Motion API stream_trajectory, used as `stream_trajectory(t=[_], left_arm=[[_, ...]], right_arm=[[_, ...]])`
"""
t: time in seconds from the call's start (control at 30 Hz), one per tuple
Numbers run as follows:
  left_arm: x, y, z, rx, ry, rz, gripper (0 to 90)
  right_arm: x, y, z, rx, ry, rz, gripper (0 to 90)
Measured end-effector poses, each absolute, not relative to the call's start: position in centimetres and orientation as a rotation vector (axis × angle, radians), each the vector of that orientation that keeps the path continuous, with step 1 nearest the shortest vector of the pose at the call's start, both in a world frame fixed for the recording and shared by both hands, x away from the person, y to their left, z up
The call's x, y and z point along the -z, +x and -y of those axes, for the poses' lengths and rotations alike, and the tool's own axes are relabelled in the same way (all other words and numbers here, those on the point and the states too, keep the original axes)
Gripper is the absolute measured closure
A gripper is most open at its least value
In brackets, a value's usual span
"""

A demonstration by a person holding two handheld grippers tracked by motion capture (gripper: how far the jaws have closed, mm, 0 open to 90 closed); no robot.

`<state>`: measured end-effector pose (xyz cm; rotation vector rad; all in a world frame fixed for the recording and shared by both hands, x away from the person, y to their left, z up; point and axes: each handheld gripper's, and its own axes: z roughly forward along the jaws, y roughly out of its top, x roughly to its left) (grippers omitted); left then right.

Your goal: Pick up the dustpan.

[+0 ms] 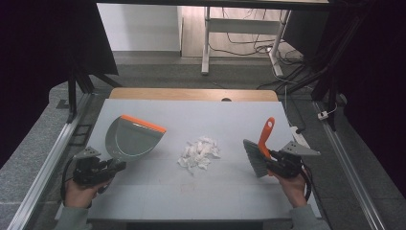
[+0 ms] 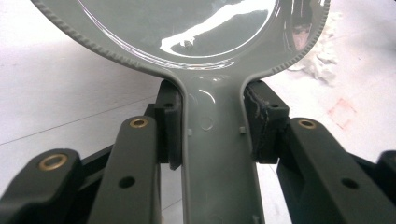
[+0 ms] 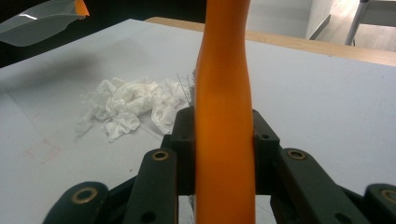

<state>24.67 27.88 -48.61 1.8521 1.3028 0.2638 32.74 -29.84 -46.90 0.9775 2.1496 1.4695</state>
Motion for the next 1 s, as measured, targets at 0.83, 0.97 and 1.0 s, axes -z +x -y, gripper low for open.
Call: stream_trajectory(t=[0.83,0.97,1.0], left_arm=[[48.3,24.3,-26.0,-0.196,2.034,-1.109,61.3],[48.2,24.3,-25.5,-0.170,2.069,-1.098,61.3],[48.2,24.3,-25.4,-0.165,2.074,-1.095,61.3]], right_arm=[[46.7,32.6,29.8,-1.503,0.971,-2.151,69.9],[46.7,32.6,29.7,-1.503,0.969,-2.154,69.9],[46.7,32.6,29.7,-1.504,0.968,-2.156,69.9]])
